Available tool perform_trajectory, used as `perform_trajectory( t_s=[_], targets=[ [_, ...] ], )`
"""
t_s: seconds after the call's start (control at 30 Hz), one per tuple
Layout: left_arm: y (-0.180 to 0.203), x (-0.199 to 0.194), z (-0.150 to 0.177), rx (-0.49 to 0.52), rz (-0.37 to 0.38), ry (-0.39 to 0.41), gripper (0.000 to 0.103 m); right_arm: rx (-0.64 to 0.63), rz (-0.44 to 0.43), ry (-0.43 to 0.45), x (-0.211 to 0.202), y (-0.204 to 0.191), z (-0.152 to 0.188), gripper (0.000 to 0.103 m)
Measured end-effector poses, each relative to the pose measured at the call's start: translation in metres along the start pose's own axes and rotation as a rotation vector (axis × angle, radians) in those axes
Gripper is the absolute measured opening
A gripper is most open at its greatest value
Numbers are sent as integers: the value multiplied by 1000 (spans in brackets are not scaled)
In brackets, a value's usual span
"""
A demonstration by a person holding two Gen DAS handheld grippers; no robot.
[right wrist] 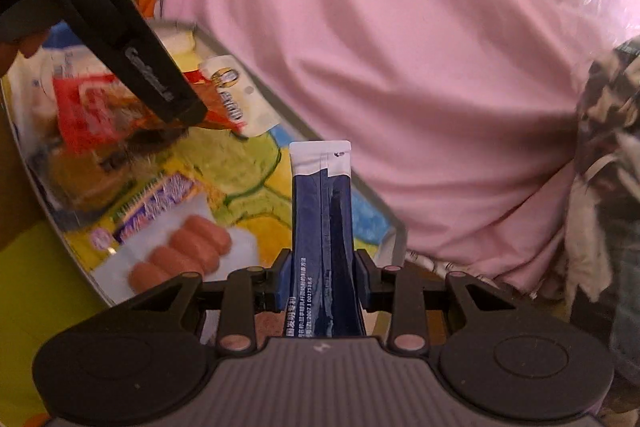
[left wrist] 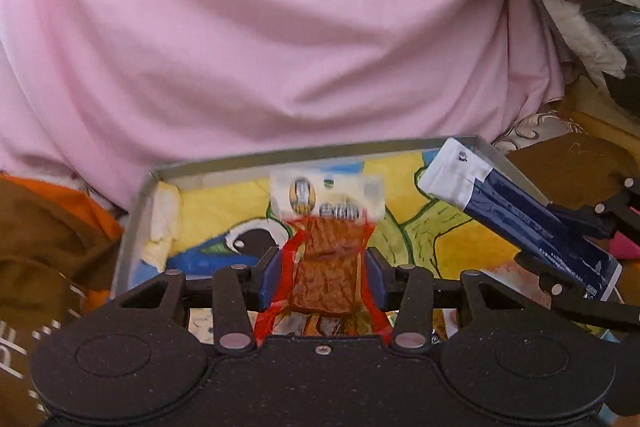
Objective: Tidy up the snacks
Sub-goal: 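Lift the tofu packet with the left gripper while the right gripper carries the blue packet toward the tray, then open the left gripper over the tray while the right gripper releases the blue packet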
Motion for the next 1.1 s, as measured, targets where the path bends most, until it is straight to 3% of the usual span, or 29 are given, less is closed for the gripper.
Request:
perform_trajectory(
  t_s=[0.2, 0.3, 0.4, 0.57, 0.67, 0.8, 1.1],
  targets=[
    [1, 3, 2, -16, 27, 11, 49, 8, 3, -2, 8, -1, 5, 37],
    [2, 4, 1, -25, 38, 3, 51, 44, -4, 10, 7, 3, 1, 42],
    [2, 3, 2, -31, 39, -13, 57, 72, 11, 29, 3, 7, -3, 59],
    [-7, -6, 1, -96, 38, -30, 78, 103, 38, 79, -16, 14, -10, 90],
    [-17, -16, -3, -166, 44, -29, 86, 125, 54, 112, -33, 18, -17, 97],
    [-28, -35, -10, -226, 48, -14, 92, 168, 59, 151, -56, 23, -26, 102],
    [-51, -99, -9, -261, 19, 49, 99, 274, 35, 279, -121, 26, -45, 103]
  ],
)
Point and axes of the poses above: each gripper's, at about its wrist camera, not at the fingertips, and x roughly the way its jaws point, y to its right, z to its underside, the point moved 6 cm from there along x, roughly the way its jaws point, and after that the axes turned 15 degrees about -z, right-handed, at the moved point
